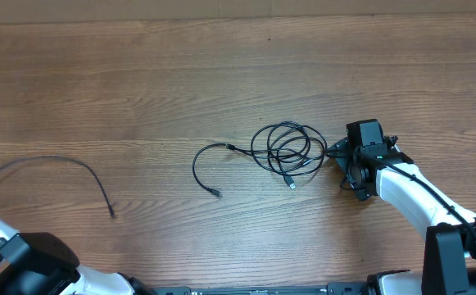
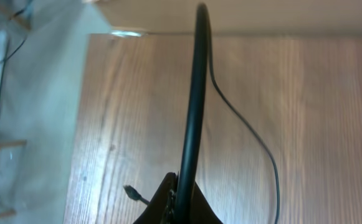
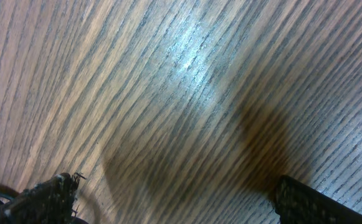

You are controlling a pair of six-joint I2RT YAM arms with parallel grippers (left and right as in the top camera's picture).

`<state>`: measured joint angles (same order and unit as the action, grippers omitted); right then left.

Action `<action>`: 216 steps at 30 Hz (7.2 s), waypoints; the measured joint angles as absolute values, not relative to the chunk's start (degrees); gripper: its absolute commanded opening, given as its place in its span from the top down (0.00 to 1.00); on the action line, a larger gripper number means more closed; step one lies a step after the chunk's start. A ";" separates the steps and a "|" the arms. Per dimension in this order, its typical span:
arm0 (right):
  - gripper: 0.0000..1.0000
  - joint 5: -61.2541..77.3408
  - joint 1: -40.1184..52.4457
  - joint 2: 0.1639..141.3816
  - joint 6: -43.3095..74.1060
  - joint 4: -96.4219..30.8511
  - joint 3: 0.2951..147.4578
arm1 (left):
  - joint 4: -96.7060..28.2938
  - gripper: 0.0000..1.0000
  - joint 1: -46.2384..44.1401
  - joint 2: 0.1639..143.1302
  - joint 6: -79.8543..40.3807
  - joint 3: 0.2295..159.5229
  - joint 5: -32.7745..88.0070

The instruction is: Untangle cables

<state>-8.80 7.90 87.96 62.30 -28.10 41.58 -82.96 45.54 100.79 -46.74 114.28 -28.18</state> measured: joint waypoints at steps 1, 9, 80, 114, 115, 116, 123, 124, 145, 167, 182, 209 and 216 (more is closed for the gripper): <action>0.00 -8.80 7.90 87.96 62.30 -28.12 41.58 | -83.24 0.96 46.78 100.79 -48.16 114.28 -28.14; 0.00 -8.80 7.90 87.96 62.28 -28.10 41.58 | -89.76 0.96 53.78 100.79 -67.96 114.28 -15.70; 0.00 -8.80 7.90 87.96 62.30 -28.08 41.58 | -55.88 0.00 -24.64 107.74 -61.36 90.39 0.34; 0.00 -6.37 7.86 87.68 56.66 -31.51 41.89 | -60.66 0.00 -22.33 98.94 -42.28 92.68 1.34; 0.00 -5.54 7.86 87.68 52.90 -30.81 41.89 | -61.95 0.00 -21.80 96.42 -42.00 93.01 0.34; 0.00 -4.54 7.86 87.70 49.52 -29.85 41.89 | -63.07 0.00 -21.47 94.21 -41.82 93.25 -0.67; 0.05 1.50 7.86 88.36 23.33 -22.57 43.24 | -72.05 0.01 -21.39 86.43 -42.87 94.28 -7.75; 0.09 2.11 7.86 88.38 22.24 -21.23 43.33 | -72.44 0.00 -21.39 86.65 -43.33 94.21 -8.16; 0.88 13.54 7.86 94.67 16.34 -10.98 43.62 | -71.48 0.00 -23.18 87.24 -49.43 88.09 -9.23; 0.96 61.19 5.63 88.42 20.10 -9.32 54.15 | -65.78 0.01 -24.77 87.33 -49.56 86.54 -1.85; 0.96 77.82 5.63 88.16 45.74 18.74 54.46 | -43.05 0.00 -27.46 87.68 -50.06 72.51 3.44; 0.83 61.93 3.38 87.35 57.54 36.84 55.02 | -32.36 0.25 -28.36 101.38 -46.87 60.99 11.62; 0.50 50.43 3.38 87.33 43.11 6.42 54.98 | -32.29 0.03 -26.09 101.36 -44.86 62.11 14.20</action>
<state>50.43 3.38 87.33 43.11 6.42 54.98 -32.29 -26.09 101.36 -44.86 62.11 14.20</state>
